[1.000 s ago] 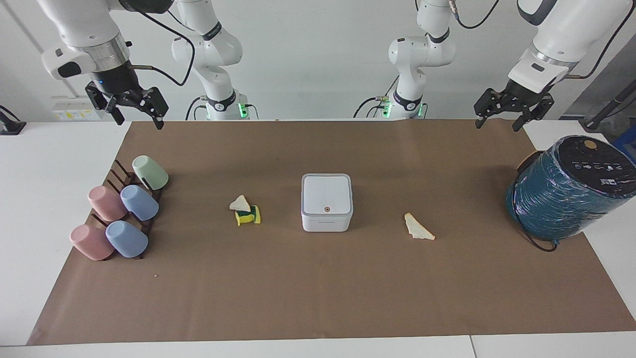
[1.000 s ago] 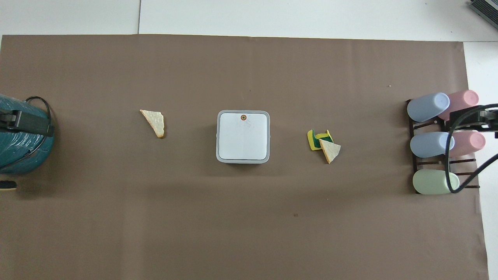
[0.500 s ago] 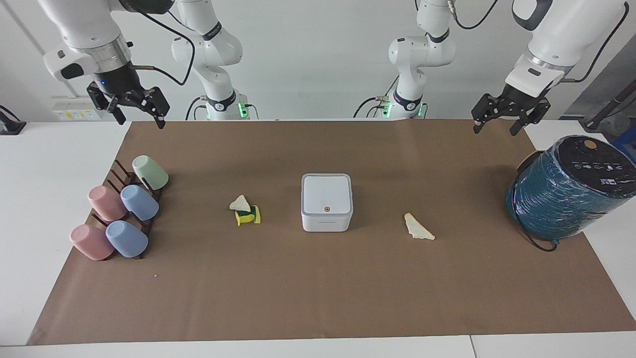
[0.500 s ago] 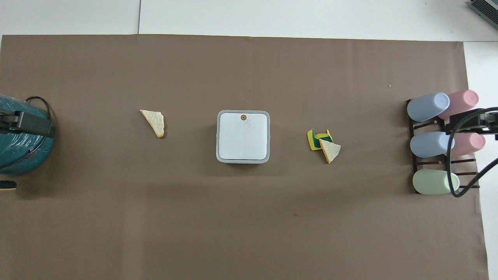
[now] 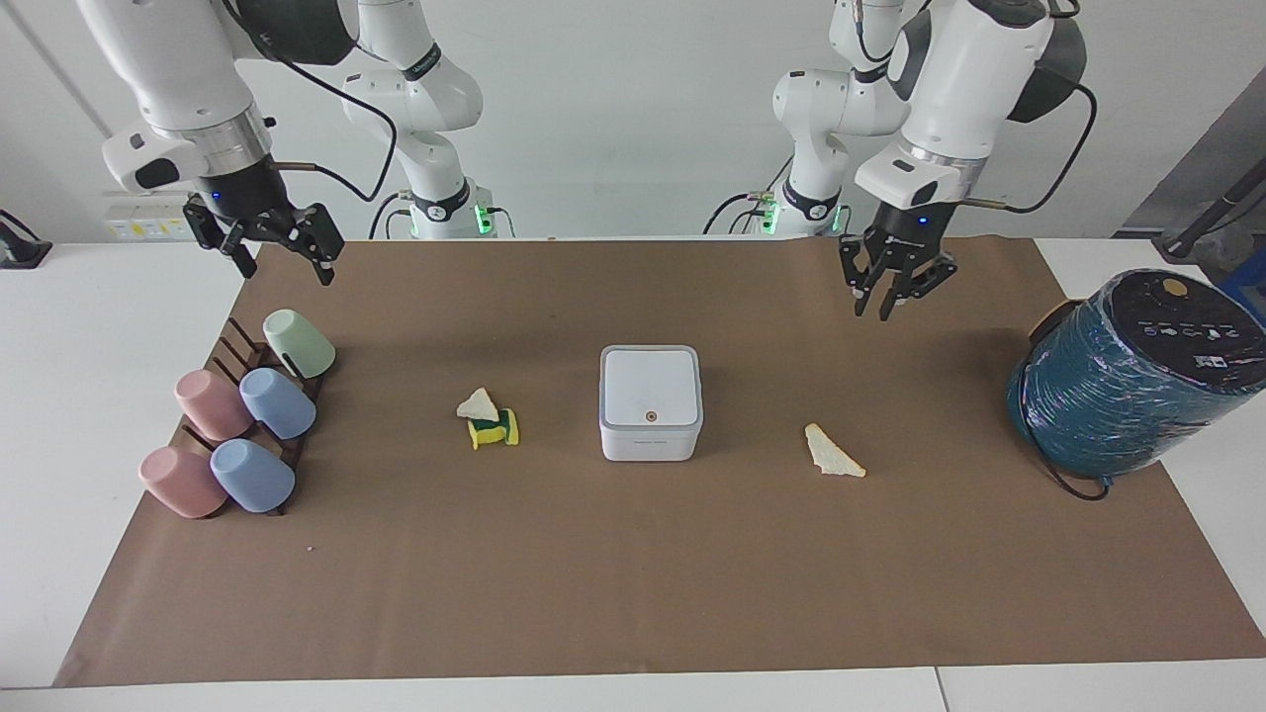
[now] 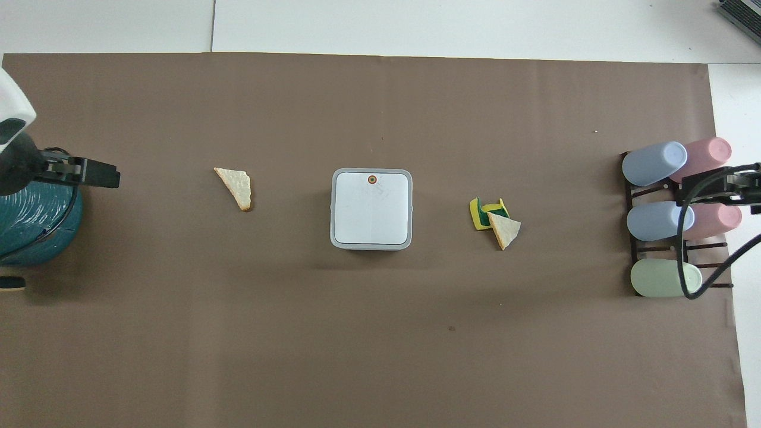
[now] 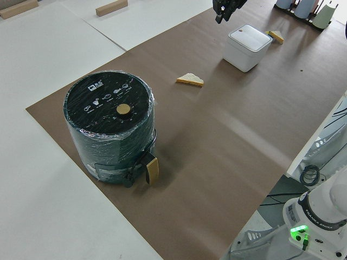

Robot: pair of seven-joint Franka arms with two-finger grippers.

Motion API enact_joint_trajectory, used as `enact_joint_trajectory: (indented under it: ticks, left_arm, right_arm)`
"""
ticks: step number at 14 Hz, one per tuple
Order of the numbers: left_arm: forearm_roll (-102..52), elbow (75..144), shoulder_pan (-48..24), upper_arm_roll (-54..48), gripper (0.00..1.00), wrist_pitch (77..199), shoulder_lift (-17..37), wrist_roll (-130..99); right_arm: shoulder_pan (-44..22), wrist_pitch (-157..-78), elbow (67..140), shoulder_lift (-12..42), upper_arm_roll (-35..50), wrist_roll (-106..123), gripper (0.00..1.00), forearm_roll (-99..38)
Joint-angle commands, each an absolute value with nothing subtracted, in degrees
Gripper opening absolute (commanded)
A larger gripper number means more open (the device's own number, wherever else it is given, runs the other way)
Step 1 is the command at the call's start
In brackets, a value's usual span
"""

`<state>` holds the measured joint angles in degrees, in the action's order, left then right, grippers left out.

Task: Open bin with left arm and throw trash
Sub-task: 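Lift the white lid off the bin with the left gripper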

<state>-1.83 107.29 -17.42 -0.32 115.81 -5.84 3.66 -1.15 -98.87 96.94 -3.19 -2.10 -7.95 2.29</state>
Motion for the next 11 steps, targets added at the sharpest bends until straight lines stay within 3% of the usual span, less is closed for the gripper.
enact_joint_trajectory:
  ticks: [1,7,11]
  left_arm:
    - [-1.0,109.9,-22.1,0.6,0.00,122.4,-4.8,3.3]
    - [-1.0,108.5,-30.4,0.6,0.00,136.4,5.7,-6.9]
    - [-1.1,106.9,-33.8,0.6,0.00,141.6,9.3,-9.1]
  right_arm:
    - [-1.5,-106.8,104.0,-4.0,-2.0,-14.4,1.00,1.2]
    - [-13.0,-117.0,108.2,4.9,-2.0,-20.0,1.00,1.1]
    - [-14.7,-128.1,114.5,6.9,-1.9,-19.0,1.00,1.2]
